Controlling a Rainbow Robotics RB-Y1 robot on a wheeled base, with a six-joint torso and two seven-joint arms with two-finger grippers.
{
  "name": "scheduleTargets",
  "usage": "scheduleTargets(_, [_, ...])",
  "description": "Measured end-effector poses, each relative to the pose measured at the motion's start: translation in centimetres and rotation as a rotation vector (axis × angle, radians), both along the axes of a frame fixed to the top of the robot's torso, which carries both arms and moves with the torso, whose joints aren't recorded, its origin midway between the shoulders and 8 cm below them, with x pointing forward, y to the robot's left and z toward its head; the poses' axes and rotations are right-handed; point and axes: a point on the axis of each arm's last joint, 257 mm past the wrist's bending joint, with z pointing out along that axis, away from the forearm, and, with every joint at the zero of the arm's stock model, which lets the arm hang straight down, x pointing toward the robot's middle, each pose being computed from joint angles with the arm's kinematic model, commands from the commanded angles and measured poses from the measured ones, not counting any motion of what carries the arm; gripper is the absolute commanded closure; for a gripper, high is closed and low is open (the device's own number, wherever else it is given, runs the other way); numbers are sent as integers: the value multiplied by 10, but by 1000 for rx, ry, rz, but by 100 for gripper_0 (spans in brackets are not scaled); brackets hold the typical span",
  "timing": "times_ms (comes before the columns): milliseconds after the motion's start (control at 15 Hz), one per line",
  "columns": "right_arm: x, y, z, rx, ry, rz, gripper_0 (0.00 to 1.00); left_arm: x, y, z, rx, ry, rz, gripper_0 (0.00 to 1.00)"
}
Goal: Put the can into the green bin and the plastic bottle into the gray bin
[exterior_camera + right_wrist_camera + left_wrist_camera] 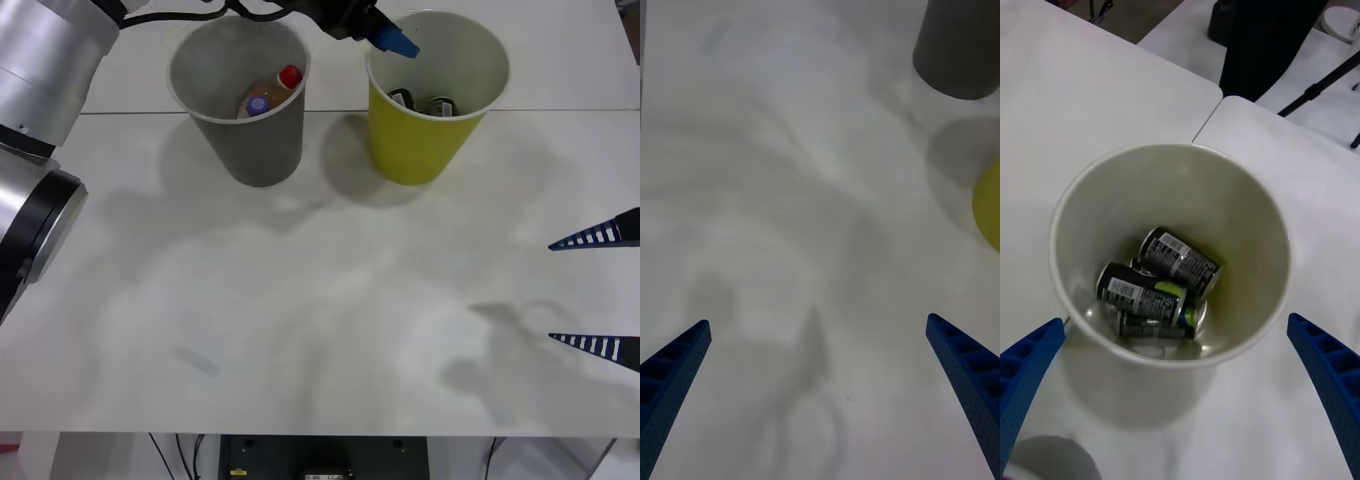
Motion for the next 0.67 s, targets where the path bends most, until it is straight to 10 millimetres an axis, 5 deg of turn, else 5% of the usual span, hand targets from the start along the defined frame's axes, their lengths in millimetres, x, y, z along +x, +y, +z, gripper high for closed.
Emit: scheduleTargets(667, [0, 0, 0, 0, 0, 0, 0, -6, 161, -18, 59, -84, 86, 0])
